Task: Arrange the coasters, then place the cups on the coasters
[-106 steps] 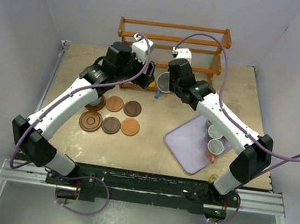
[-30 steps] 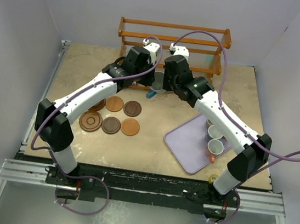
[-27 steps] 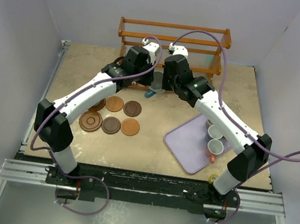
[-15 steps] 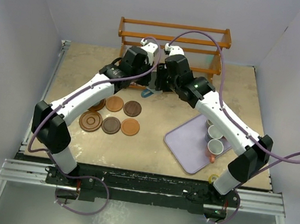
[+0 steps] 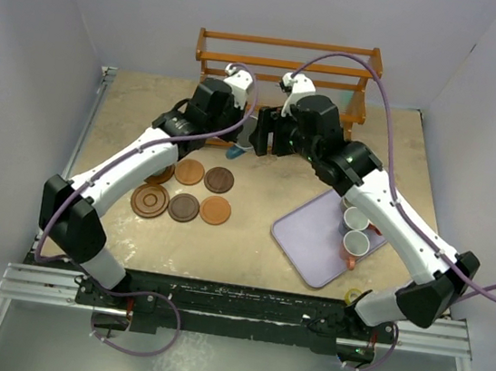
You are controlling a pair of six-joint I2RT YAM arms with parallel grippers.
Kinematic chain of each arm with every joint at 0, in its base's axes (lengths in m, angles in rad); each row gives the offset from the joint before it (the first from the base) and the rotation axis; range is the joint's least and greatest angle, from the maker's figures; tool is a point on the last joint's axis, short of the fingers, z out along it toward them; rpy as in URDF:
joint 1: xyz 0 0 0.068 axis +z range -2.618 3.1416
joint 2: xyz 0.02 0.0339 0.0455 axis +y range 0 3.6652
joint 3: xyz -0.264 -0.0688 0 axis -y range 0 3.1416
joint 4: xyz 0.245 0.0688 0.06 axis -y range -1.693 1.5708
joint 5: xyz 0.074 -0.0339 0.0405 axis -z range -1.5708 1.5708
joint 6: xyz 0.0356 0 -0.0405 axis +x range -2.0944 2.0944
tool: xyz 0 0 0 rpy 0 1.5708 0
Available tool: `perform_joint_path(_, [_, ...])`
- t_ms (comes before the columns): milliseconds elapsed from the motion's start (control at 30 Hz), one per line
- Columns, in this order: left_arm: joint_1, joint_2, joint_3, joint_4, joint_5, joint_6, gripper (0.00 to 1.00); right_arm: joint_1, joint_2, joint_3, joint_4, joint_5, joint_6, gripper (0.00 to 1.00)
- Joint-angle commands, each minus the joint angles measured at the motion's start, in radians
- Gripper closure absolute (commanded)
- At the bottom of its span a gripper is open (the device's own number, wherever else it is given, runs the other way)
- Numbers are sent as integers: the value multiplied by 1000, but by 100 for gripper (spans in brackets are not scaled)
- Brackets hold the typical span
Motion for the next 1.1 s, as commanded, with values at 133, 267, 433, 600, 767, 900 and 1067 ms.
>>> perform_joint_path(133, [146,-139,-16,12,121,171,97,-60,-151,-117,84,-98,-175,11])
perform_joint_path(267, [209,-206,-35,-96,200,322,97,-94,-210,-171,69,-160,-273,5])
perform_joint_path(433, [218,-302,-69,-278,154,512,97,-157,-288,-238,33,-268,-358,0])
perform_joint_path(600, [229,-363,-115,-427,116,606,97,-193,-301,-239,-100,-393,-488,0])
perform_joint_path(767, [266,-403,-199,-473,110,642,97,-221,-338,-309,-135,-411,-579,0])
perform_joint_path(900, [337,-414,-271,-482,159,687,97,-259,-389,-390,-125,-403,-634,0])
perform_joint_path(1067, [487,-393,-313,-509,271,769,97,-307,-442,-489,-109,-394,-659,0])
